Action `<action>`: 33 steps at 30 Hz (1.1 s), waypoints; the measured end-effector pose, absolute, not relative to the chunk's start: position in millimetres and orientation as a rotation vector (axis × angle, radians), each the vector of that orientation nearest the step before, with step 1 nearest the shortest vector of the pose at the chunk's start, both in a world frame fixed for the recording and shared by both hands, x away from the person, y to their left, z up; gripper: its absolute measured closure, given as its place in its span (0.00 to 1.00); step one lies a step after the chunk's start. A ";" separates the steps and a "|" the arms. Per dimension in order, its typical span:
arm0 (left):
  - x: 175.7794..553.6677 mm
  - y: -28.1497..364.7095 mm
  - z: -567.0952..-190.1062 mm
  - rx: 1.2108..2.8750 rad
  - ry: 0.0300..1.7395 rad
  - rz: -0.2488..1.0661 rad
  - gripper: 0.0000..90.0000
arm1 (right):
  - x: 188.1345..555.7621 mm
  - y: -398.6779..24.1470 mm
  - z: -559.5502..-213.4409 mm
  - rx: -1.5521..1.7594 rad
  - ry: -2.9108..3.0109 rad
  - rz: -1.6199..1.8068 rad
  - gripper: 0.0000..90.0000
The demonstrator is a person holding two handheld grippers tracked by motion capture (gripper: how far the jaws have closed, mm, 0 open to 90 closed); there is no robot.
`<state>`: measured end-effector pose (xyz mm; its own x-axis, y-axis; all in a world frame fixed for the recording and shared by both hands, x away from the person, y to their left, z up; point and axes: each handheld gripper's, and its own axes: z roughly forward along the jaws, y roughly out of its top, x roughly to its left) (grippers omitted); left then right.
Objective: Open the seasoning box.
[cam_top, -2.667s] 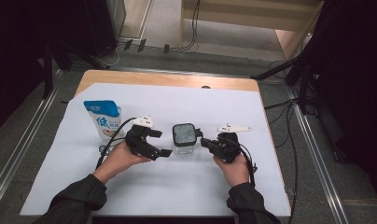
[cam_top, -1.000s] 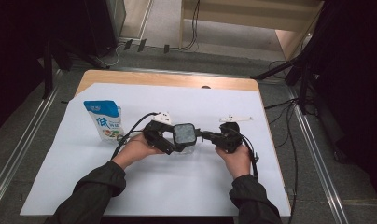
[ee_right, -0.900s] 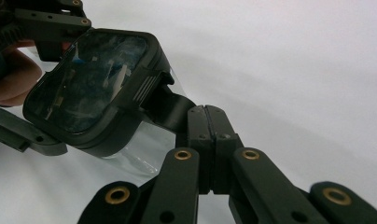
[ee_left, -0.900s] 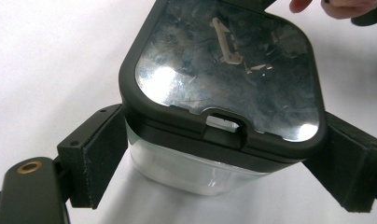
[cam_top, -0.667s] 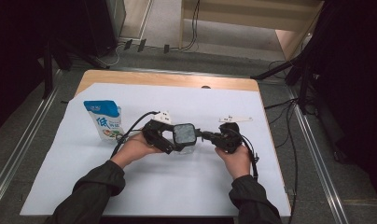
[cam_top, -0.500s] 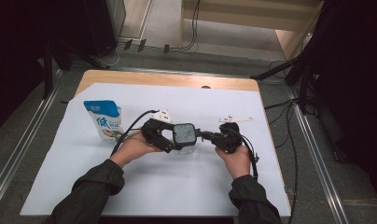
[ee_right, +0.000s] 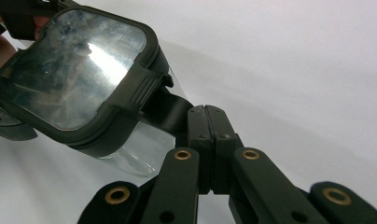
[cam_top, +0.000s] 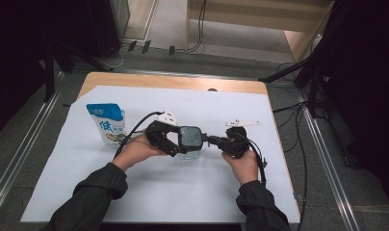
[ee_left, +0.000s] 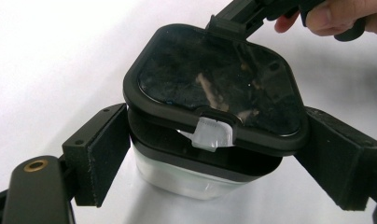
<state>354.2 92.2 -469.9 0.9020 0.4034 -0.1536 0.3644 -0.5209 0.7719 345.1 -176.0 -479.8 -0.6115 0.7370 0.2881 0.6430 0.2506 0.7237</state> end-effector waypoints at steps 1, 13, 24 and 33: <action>353.9 91.9 -469.4 2.167 0.552 0.054 0.16 | 345.1 -176.1 -479.8 1.328 2.396 1.301 1.00; 351.5 86.7 -454.4 2.191 0.540 0.061 0.15 | 344.9 -175.8 -480.9 1.338 2.398 1.299 1.00; 348.9 83.0 -449.3 2.213 0.530 0.058 0.15 | 344.7 -175.3 -481.0 1.335 2.403 1.304 1.00; 350.9 83.3 -431.8 2.123 0.454 -0.074 0.46 | 344.6 -174.8 -481.3 1.332 2.408 1.305 1.00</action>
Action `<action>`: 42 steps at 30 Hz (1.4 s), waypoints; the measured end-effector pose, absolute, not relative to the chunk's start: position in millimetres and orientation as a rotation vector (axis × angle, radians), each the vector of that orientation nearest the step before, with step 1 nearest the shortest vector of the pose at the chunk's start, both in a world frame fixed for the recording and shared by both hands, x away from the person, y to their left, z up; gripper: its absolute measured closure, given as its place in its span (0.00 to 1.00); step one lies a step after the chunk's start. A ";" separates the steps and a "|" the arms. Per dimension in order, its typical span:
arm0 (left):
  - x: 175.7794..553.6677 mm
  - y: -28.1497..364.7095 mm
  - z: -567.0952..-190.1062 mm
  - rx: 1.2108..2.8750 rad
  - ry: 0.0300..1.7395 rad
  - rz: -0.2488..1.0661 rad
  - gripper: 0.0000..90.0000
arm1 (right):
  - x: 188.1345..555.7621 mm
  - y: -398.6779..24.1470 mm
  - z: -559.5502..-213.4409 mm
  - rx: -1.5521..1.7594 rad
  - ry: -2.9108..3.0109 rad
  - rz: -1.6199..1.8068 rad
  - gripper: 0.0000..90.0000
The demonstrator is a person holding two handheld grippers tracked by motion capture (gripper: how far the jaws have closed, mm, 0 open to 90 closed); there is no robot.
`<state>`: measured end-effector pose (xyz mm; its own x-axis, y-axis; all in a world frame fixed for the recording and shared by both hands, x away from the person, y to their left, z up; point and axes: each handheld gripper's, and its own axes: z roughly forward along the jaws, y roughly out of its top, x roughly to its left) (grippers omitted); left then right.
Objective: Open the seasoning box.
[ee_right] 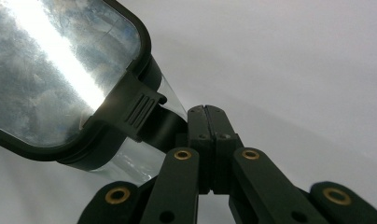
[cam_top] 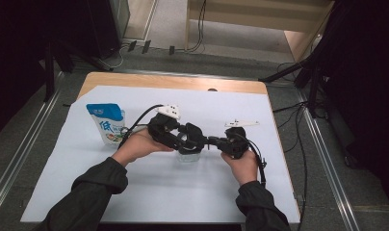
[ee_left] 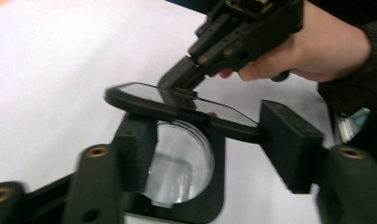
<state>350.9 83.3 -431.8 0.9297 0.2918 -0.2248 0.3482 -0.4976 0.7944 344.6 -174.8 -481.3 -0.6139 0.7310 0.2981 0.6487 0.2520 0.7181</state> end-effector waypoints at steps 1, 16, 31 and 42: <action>350.6 83.9 -431.3 2.125 0.443 -0.074 0.49 | 344.5 -175.1 -481.1 1.334 2.406 1.308 1.00; 345.1 83.2 -419.2 2.177 0.408 -0.087 0.58 | 344.1 -176.0 -481.0 1.331 2.407 1.303 1.00; 339.6 86.8 -412.7 2.257 0.285 -0.067 0.89 | 344.0 -175.8 -481.1 1.329 2.406 1.302 1.00; 339.8 76.1 -407.7 2.249 0.263 -0.071 0.99 | 342.4 -175.9 -480.7 1.321 2.403 1.301 1.00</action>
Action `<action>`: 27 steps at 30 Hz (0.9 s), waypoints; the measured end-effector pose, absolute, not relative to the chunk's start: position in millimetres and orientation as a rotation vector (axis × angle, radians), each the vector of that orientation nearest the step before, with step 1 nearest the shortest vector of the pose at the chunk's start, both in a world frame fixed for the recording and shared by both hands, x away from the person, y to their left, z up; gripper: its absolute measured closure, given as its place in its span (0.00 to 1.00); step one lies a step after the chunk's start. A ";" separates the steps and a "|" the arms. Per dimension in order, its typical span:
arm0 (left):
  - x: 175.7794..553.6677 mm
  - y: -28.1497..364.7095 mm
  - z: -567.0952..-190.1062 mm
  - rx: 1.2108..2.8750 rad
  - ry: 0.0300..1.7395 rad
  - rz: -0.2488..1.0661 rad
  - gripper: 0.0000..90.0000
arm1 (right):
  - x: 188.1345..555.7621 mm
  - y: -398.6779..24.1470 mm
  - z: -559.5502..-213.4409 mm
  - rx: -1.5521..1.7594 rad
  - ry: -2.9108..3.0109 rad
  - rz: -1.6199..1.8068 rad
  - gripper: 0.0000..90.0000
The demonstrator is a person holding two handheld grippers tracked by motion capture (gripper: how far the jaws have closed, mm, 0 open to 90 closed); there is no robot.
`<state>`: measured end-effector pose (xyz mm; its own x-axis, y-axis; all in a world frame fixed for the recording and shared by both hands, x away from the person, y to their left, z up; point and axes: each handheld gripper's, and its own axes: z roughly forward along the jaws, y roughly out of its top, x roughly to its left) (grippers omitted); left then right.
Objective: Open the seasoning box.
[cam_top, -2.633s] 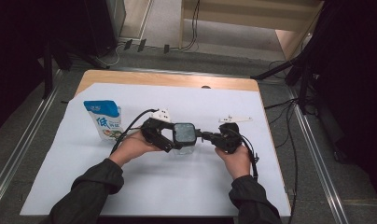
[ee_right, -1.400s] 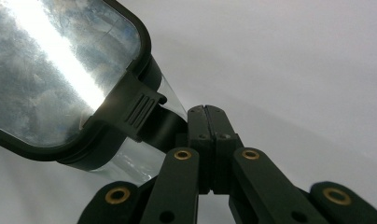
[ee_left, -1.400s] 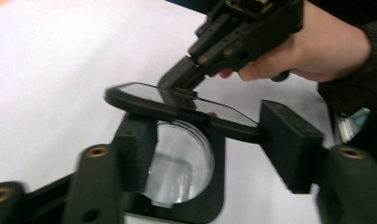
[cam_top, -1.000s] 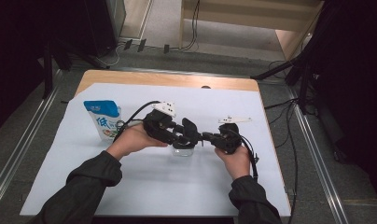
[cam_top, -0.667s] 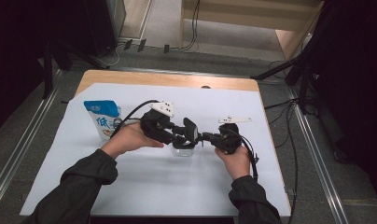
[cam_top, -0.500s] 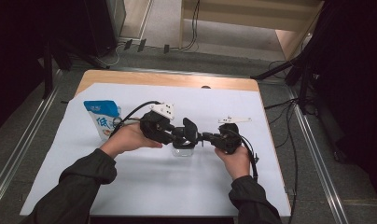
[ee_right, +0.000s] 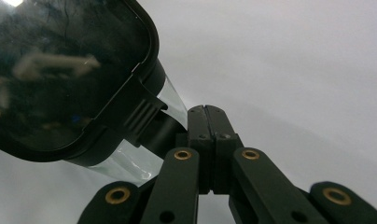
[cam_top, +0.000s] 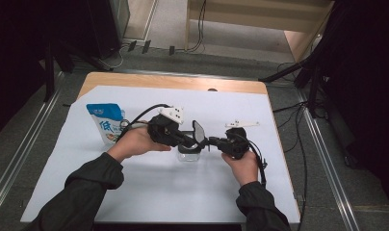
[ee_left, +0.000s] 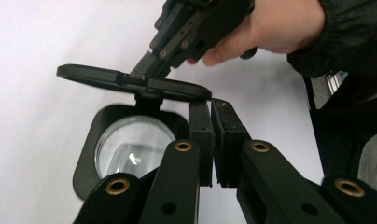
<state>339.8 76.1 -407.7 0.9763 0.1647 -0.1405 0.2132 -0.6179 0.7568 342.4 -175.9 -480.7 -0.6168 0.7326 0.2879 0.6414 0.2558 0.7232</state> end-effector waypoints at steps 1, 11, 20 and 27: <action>339.6 74.7 -407.2 2.244 0.265 -0.073 0.99 | 342.1 -175.7 -481.0 1.320 2.399 1.305 1.00; 342.7 54.2 -401.7 2.239 0.256 -0.077 0.99 | 338.5 -176.6 -482.8 1.332 2.390 1.304 1.00; 345.5 41.3 -402.1 2.235 0.249 -0.087 0.98 | 335.4 -177.2 -484.6 1.339 2.375 1.320 1.00; 347.8 33.9 -404.1 2.244 0.249 -0.103 0.97 | 333.2 -177.7 -485.1 1.346 2.368 1.324 1.00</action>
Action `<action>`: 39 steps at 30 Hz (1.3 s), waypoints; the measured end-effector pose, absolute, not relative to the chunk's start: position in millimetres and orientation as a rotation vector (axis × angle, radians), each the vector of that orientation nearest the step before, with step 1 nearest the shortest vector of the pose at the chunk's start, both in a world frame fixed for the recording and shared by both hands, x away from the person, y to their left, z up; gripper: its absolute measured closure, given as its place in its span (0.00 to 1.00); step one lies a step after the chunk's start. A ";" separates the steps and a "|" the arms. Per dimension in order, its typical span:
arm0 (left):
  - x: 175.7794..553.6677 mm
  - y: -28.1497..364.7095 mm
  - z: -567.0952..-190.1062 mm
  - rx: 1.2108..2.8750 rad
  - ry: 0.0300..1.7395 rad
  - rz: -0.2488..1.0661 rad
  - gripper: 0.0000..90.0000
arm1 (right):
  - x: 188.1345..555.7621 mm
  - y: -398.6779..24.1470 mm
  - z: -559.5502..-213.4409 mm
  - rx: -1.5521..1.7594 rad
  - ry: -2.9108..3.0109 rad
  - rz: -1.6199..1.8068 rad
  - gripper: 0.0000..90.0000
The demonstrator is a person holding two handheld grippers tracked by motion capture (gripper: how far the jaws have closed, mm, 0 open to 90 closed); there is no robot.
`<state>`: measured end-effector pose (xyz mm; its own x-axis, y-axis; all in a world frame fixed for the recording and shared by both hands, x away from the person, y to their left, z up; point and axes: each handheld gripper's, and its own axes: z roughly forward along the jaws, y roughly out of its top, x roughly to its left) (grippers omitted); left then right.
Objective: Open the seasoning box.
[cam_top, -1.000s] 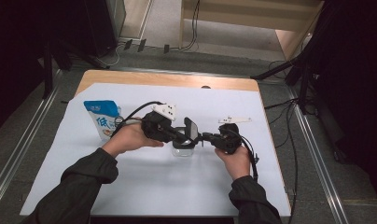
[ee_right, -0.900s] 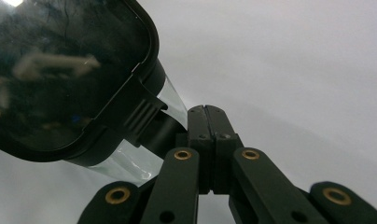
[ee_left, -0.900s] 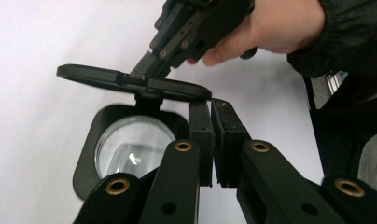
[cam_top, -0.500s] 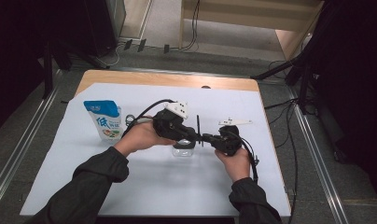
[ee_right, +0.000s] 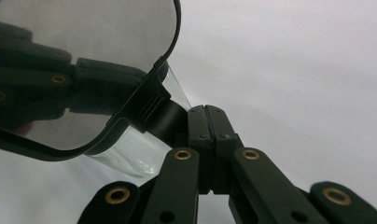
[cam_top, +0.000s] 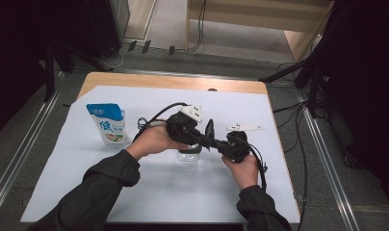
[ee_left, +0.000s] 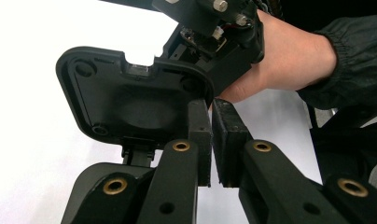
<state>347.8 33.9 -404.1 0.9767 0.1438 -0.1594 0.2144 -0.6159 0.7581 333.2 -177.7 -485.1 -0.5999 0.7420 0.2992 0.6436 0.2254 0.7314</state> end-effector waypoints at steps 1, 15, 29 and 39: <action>348.0 33.5 -404.1 2.246 0.250 -0.100 0.97 | 333.2 -177.8 -485.3 1.346 2.367 1.326 1.00; 350.1 27.3 -406.4 2.240 0.280 -0.123 0.96 | 331.4 -178.3 -485.6 1.356 2.363 1.324 1.00; 349.0 54.8 -401.5 2.195 0.398 -0.186 0.75 | 330.0 -192.8 -479.8 1.332 2.335 1.334 0.91; 343.5 81.5 -410.5 2.166 0.491 -0.160 0.48 | 315.4 -202.6 -471.4 1.231 2.348 1.382 0.67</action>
